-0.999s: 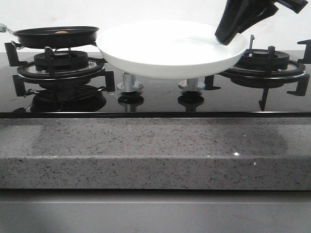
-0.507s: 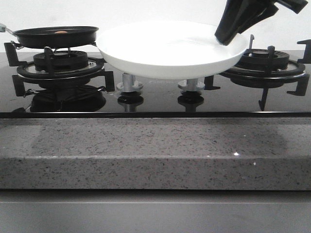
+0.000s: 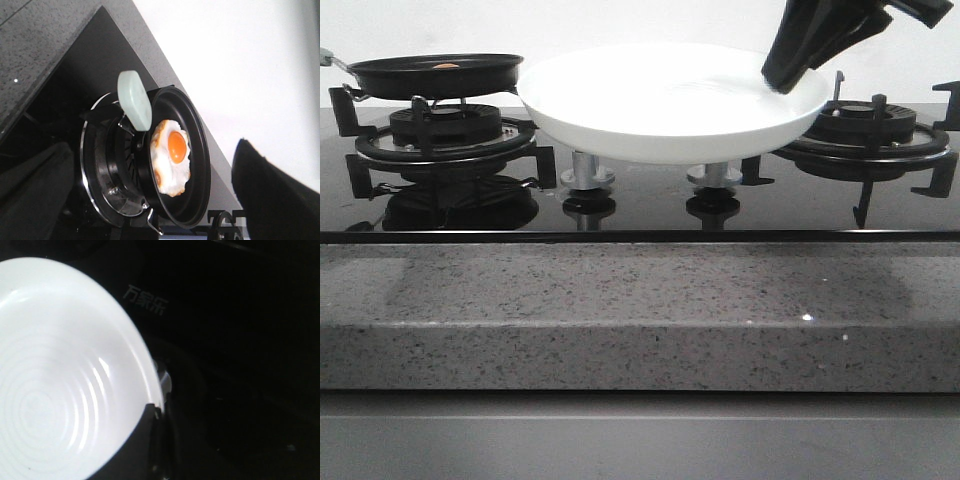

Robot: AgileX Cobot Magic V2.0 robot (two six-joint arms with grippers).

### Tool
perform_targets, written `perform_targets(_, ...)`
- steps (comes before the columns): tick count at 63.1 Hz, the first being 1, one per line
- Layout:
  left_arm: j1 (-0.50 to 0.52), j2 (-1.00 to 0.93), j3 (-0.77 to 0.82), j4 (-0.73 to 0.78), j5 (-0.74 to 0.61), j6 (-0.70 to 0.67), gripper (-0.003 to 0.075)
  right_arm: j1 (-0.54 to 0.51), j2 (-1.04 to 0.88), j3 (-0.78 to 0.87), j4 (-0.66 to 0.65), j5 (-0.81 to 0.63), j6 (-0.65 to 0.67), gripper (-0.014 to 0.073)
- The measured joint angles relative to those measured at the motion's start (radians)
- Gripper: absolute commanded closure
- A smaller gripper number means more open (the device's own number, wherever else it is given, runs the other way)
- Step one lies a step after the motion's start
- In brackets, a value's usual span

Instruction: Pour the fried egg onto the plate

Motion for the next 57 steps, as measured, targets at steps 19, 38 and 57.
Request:
perform_targets(19,-0.075,0.189,-0.192,-0.011,0.023,0.011,0.0104,0.000,0.000,0.000,0.000,0.000,0.000,0.0654)
perform_targets(38,-0.117,0.329,-0.290,-0.011,0.017,0.011,0.0104,0.000,0.000,0.000,0.000,0.002,0.000,0.0654)
perform_targets(57,-0.117,0.345,-0.293,-0.018,0.014,0.011,0.0210,0.000,0.000,0.000,0.000,0.004,0.000,0.0654)
